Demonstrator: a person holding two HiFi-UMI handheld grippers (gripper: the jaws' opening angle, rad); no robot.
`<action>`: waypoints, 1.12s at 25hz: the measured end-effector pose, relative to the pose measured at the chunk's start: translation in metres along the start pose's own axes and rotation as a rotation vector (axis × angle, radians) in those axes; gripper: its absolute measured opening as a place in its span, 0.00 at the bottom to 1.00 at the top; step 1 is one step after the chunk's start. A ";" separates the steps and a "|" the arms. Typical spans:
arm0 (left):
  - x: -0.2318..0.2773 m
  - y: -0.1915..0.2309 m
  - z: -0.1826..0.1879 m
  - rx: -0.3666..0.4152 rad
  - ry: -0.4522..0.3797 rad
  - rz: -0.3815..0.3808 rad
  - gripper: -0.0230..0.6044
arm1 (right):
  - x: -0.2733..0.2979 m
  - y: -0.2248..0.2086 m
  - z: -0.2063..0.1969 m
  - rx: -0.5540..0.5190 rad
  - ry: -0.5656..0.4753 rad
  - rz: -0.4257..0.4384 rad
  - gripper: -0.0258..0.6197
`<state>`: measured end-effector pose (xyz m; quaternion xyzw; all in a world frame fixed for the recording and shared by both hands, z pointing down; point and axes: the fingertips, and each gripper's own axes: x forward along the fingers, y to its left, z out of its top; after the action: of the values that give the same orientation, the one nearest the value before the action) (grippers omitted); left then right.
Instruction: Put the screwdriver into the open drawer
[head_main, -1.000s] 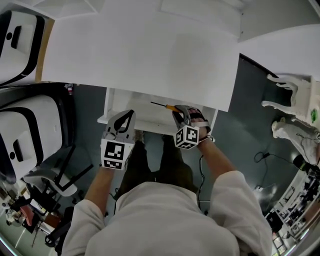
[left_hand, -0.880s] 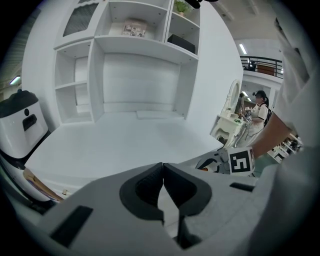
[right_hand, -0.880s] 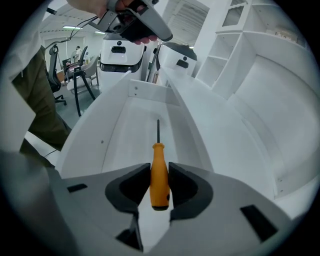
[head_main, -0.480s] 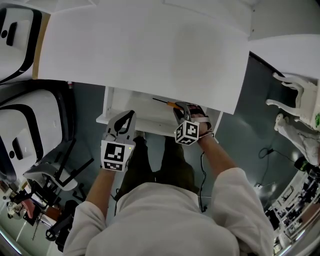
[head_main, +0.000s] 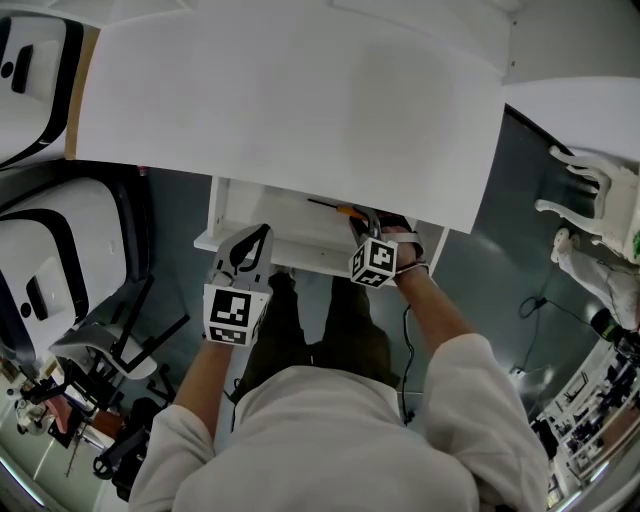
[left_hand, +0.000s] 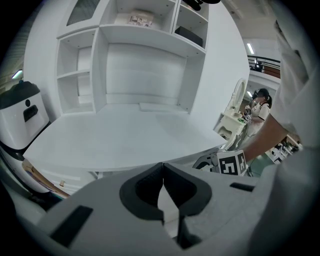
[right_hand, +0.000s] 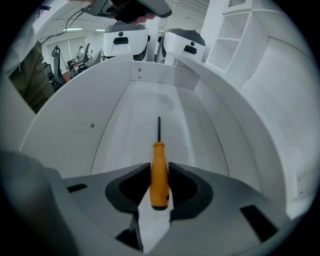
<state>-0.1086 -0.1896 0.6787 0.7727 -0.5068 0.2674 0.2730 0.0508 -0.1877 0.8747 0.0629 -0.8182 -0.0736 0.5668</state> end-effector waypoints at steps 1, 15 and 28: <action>0.000 0.000 0.000 -0.001 0.001 -0.001 0.05 | 0.001 0.000 0.000 -0.001 0.005 0.002 0.22; -0.008 0.000 -0.007 -0.008 0.006 -0.001 0.05 | 0.007 0.003 -0.002 -0.018 0.047 0.006 0.23; -0.018 0.001 0.003 0.010 -0.019 -0.003 0.05 | -0.016 -0.006 0.011 0.005 0.008 -0.074 0.24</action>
<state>-0.1150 -0.1809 0.6643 0.7775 -0.5067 0.2622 0.2646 0.0465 -0.1901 0.8550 0.0947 -0.8130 -0.0924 0.5670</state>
